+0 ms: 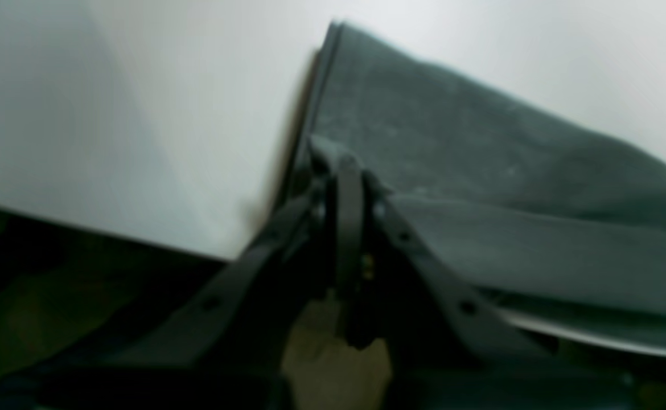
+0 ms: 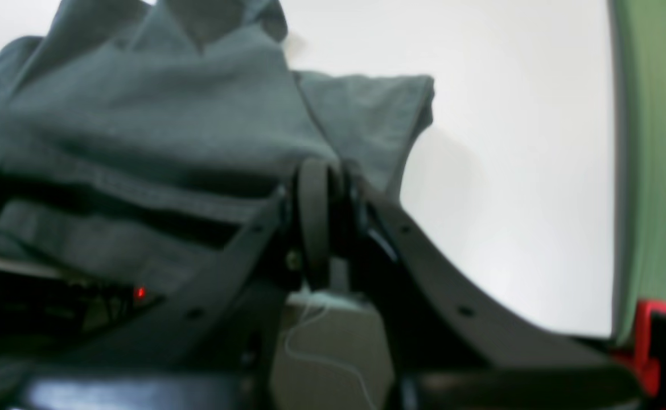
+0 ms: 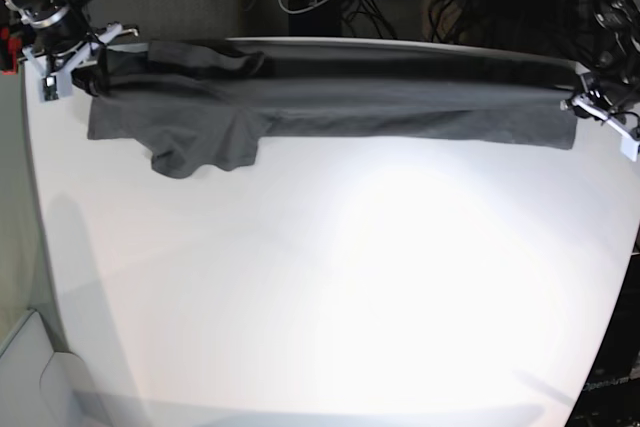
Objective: Layout the t-shirt on the table in an organized manner, then fold the t-shirt properly
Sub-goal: 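Lower the folded hem and open both grippers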
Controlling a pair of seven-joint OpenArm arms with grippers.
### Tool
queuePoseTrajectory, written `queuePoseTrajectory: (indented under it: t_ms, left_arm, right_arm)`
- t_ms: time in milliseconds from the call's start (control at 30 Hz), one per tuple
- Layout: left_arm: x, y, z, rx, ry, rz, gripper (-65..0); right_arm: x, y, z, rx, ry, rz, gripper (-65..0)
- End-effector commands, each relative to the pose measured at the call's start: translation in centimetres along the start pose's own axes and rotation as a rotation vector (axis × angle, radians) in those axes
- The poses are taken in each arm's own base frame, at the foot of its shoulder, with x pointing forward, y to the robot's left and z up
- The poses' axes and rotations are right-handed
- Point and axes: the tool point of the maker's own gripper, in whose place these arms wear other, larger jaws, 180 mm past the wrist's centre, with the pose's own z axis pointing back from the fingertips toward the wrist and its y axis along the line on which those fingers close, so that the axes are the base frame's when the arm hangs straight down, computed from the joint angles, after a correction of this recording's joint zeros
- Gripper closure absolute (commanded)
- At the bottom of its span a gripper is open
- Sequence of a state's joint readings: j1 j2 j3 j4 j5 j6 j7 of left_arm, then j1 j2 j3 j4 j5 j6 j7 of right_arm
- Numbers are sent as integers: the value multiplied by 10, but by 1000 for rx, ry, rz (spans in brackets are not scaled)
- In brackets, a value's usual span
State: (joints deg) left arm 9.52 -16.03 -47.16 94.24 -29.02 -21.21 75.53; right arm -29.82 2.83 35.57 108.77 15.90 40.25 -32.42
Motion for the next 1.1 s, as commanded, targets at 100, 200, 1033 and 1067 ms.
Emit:
queuePoseTrajectory:
  t_ms: [100,200,1033,1067]
  left_arm:
    - [15,5,9,10,-45,-19,-2]
    - [14,6,9,16,-43,-19,-2]
    - [9,15,11,38,-19,-31,-5]
    - [7,16,11,39,-14,-31,-5]
  right_arm:
    - [11,-5,4,-13,-41,8,-27]
    - [11,-5,5,-14,-41,9,-27]
    - [-17,0,9,3,35,-15,0]
    - [-19,-1,9,3,38,-18,0]
